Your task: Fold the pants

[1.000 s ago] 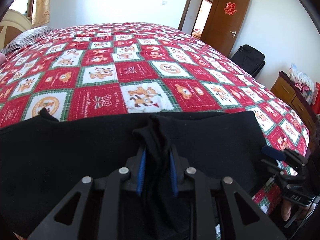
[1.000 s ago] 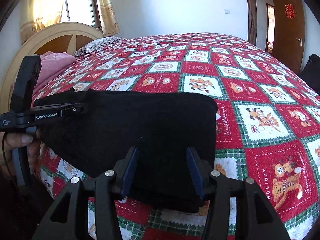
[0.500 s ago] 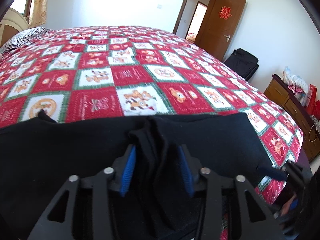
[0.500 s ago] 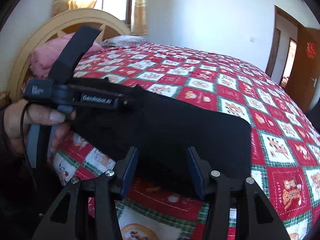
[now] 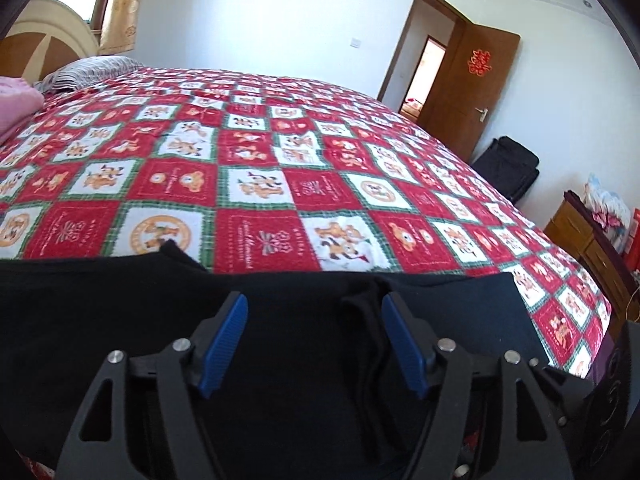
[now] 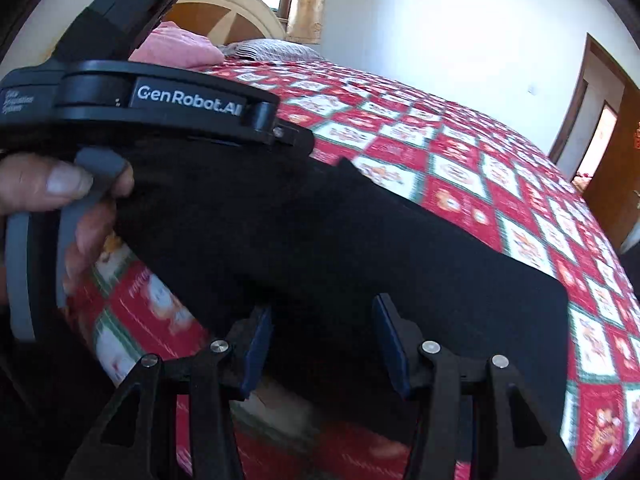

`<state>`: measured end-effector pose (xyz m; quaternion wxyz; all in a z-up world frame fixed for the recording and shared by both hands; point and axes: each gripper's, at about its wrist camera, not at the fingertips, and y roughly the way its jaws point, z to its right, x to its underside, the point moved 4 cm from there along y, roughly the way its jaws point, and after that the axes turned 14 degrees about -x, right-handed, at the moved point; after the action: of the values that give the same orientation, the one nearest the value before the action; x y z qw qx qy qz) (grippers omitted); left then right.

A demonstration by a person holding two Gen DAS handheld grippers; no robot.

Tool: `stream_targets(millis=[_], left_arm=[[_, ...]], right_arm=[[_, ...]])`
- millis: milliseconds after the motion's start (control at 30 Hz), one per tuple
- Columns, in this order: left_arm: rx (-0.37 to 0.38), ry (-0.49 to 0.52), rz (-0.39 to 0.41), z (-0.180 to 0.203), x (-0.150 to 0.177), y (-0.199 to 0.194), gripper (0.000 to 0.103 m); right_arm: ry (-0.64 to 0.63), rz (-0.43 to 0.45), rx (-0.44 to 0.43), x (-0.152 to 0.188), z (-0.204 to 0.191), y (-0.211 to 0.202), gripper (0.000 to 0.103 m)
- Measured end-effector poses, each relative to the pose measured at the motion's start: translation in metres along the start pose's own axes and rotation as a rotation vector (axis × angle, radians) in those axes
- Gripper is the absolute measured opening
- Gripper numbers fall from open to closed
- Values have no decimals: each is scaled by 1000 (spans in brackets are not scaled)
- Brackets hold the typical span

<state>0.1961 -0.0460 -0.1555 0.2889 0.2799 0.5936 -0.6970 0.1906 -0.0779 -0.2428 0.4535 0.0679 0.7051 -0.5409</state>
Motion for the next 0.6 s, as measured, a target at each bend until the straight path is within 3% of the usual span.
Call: stream_targets(millis=[100, 167, 300, 333, 400, 467, 600], left_arm=[[-25, -30, 1, -13, -3, -2, 73], [-29, -67, 3, -23, -5, -4, 75], [-33, -115, 5, -37, -7, -4, 79], [-30, -116, 1, -36, -6, -4, 79], [-29, -107, 0, -36, -4, -4, 79], [-28, -103, 4, -35, -4, -6, 79], [-25, -99, 15, -34, -5, -8, 79]], right_arm=[[-24, 31, -8, -6, -10, -2, 52], [2, 88, -62, -6, -11, -17, 52], [-54, 75, -18, -4, -17, -17, 50], [-59, 67, -18, -4, -19, -11, 45], [-51, 50, -21, -5, -21, -3, 20], [-40, 52, -30, -9, -22, 1, 9], [-68, 72, -48, -15, -33, 0, 9]])
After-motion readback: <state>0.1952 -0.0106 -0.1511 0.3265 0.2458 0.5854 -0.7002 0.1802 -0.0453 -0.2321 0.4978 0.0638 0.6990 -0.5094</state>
